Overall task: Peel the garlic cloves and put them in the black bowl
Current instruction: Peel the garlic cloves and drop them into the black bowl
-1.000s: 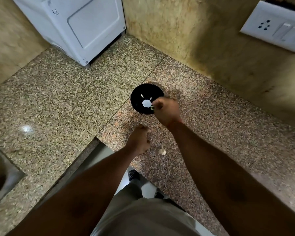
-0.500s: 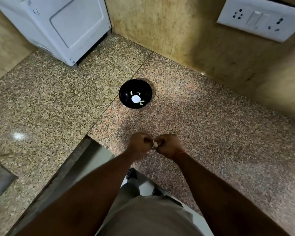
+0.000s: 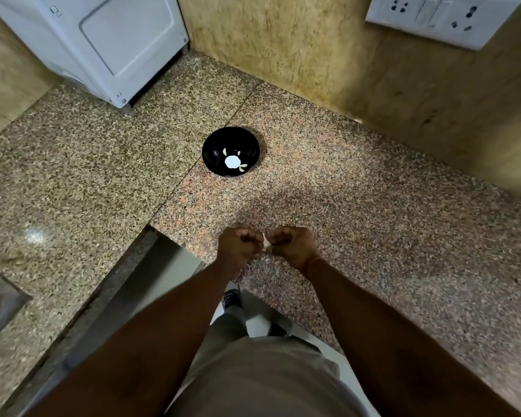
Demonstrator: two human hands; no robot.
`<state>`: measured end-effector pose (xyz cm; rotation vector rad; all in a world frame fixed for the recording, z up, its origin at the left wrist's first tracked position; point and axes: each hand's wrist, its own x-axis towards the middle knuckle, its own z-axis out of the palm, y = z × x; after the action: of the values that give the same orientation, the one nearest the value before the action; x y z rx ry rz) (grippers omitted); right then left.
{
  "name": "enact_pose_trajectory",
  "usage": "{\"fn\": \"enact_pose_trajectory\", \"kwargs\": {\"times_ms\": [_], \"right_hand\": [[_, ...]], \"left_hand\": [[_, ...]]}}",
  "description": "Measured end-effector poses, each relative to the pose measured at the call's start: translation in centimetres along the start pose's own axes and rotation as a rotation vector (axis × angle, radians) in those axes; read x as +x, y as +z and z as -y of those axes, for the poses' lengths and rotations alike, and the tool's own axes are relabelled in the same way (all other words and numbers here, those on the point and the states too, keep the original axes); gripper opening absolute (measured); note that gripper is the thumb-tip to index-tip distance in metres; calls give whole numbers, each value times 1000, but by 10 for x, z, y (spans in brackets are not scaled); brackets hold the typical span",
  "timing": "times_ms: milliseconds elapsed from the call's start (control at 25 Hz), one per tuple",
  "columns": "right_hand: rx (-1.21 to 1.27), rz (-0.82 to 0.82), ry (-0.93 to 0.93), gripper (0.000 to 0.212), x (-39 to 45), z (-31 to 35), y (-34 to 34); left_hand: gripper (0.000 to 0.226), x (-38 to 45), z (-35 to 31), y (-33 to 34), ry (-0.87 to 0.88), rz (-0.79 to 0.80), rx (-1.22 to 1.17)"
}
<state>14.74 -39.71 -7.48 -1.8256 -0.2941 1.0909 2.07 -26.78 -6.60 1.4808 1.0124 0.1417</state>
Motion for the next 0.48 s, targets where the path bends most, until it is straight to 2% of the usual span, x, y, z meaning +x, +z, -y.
{"fn": "enact_pose_trajectory", "kwargs": {"times_ms": [80, 280, 480], "right_hand": [[-24, -13, -31, 37, -3, 2, 3], [-74, -18, -45, 36, -9, 7, 9], [-160, -91, -58, 29, -13, 7, 15]], "left_hand": [[7, -2, -4, 3, -14, -21, 7], [9, -3, -3, 2, 116, -30, 140], [10, -1, 10, 14, 127, -154, 223]]}}
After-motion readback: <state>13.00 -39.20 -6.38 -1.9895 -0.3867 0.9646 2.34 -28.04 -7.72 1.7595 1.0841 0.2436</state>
